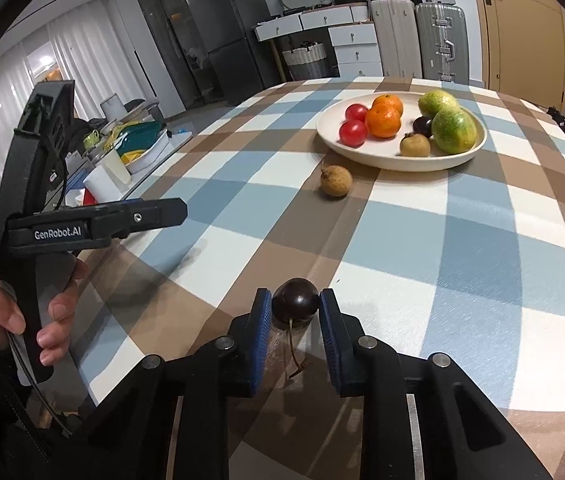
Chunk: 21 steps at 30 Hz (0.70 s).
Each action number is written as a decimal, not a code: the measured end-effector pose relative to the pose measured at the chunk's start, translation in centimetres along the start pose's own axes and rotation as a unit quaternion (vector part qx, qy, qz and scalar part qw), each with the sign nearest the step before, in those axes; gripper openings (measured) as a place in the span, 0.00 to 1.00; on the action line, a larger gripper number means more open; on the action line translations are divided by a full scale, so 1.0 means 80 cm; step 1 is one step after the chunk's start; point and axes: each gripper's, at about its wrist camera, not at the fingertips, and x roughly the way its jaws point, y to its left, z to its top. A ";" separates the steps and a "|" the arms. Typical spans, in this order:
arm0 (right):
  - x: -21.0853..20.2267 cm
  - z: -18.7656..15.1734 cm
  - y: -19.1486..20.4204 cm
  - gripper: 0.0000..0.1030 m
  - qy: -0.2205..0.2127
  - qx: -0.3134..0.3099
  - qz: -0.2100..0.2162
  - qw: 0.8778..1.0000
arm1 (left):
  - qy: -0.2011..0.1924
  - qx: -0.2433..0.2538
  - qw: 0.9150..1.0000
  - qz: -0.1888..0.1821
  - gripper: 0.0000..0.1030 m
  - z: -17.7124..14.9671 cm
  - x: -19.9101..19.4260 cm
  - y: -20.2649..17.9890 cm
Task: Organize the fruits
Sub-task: 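Grasp the dark plum with the right tool while the left tool grasps the tan fruit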
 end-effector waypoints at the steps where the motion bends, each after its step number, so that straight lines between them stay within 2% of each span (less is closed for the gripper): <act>1: -0.001 0.001 -0.002 0.24 -0.001 0.002 0.001 1.000 | 0.001 0.002 1.000 -0.001 0.99 0.001 0.002 -0.001; 21: -0.014 0.034 -0.074 0.24 -0.036 0.055 -0.011 0.998 | 0.039 0.059 0.997 -0.034 0.99 0.069 0.099 -0.084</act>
